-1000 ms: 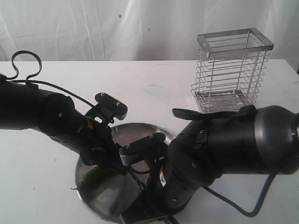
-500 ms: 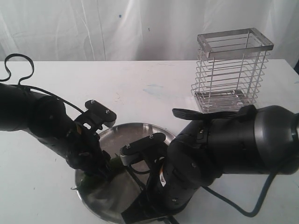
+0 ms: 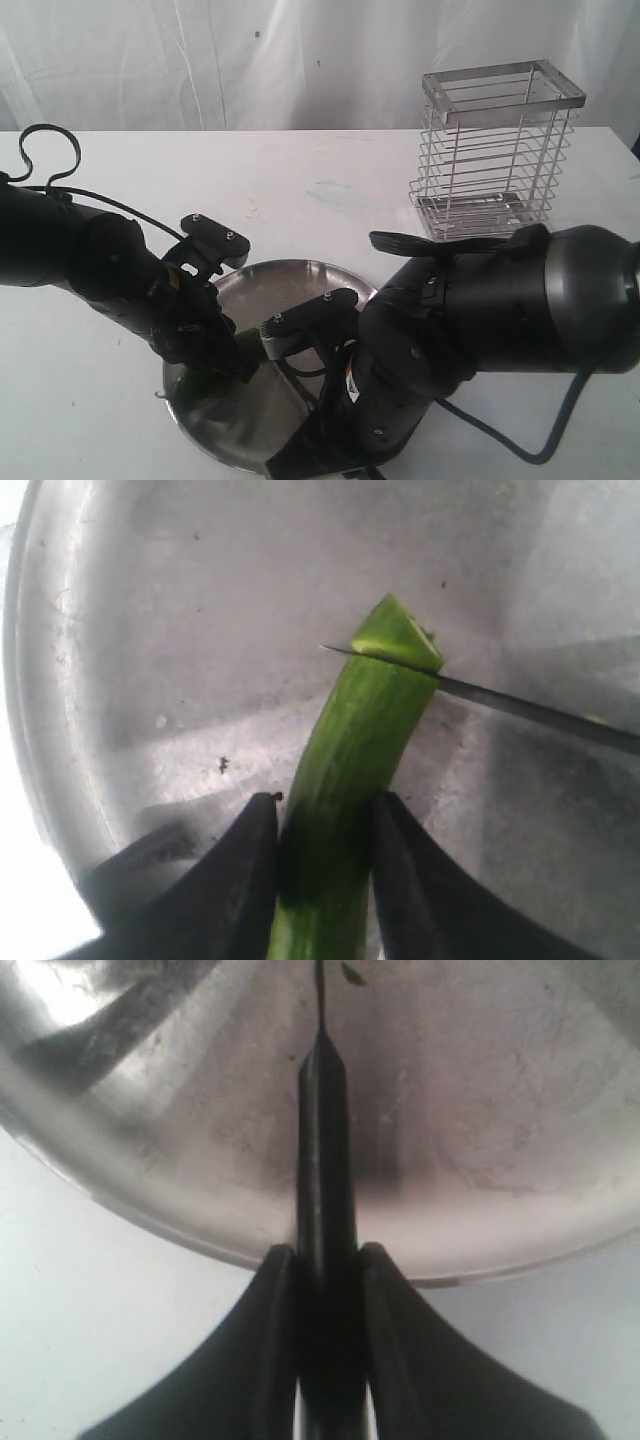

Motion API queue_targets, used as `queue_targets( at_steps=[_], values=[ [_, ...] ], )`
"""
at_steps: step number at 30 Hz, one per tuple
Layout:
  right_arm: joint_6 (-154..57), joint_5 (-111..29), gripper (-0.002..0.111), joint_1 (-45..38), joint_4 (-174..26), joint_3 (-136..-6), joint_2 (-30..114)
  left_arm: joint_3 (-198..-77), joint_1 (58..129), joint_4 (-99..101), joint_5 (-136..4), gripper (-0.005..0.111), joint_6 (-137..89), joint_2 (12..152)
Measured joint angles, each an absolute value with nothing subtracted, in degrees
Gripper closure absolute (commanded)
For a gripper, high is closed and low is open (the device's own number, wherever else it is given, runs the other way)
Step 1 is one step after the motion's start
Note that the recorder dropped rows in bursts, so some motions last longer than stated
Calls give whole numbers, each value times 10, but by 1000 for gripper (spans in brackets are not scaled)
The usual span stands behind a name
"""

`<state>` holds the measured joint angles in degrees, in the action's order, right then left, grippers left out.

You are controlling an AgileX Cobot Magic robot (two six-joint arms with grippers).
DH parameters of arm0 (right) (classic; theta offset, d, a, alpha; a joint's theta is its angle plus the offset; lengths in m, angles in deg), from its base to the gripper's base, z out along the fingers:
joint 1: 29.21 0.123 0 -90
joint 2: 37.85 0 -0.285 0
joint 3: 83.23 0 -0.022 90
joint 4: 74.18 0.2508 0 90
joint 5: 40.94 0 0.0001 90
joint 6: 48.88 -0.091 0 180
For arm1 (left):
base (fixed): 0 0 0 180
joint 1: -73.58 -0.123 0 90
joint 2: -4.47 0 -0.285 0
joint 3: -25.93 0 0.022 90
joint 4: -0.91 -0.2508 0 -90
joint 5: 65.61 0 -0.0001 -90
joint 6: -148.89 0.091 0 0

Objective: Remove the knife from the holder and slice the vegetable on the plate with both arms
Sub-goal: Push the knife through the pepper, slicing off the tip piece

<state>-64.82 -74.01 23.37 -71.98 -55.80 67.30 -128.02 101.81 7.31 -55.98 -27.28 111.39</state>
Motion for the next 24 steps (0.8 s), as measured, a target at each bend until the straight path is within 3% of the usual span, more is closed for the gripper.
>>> queue_targets(
  at_steps=[24],
  values=[
    [-637,-841,108,234,-772,-689,761,-1282,1018,74,-555,106,-280,1114]
  ],
)
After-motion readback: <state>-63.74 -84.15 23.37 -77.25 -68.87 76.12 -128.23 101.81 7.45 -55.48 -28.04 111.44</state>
